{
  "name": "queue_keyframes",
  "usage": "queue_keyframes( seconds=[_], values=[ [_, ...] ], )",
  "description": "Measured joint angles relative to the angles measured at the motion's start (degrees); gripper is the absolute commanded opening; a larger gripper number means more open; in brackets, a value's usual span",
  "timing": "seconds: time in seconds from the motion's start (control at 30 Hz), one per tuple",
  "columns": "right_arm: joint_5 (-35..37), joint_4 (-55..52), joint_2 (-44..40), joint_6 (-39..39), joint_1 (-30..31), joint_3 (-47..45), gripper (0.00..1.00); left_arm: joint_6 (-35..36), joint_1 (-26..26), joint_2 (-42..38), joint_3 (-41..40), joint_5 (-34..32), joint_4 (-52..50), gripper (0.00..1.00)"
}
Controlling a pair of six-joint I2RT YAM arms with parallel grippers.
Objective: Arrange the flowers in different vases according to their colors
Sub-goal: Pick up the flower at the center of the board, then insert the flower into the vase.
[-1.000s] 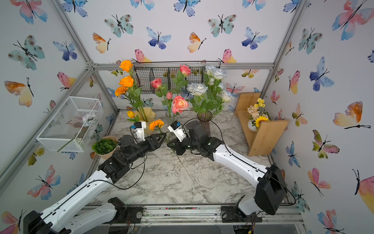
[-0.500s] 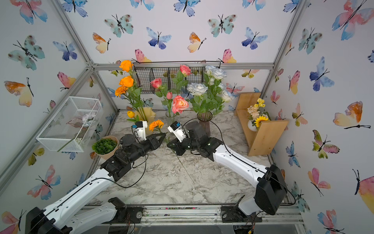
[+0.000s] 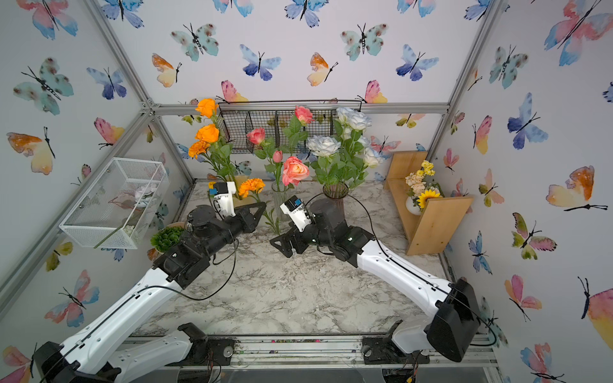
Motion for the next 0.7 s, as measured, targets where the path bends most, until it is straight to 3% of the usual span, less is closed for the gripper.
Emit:
queue_keyframes(
  seconds=[0.17, 0.4, 0.5, 0.7],
  values=[
    [4.39, 0.04, -6.01, -0.11, -0.02, -0.07, 0.98, 11.93, 5.22, 5.49, 17.31, -5.99, -5.49, 0.0],
    [7.02, -0.83, -6.05, -0.7, -0.02, -0.04, 0.98, 23.1, 13.0, 12.79, 34.6, -9.29, -6.93, 0.0],
    [7.32, -1.42, -5.53, -0.98, -0.02, -0.04, 0.98, 27.65, 13.05, 15.93, 38.82, -11.39, -6.25, 0.0],
    [7.74, -1.64, -3.41, -1.49, -0.02, -0.04, 0.98, 34.88, 13.57, 20.0, 38.27, -15.41, -2.29, 0.0]
  ],
)
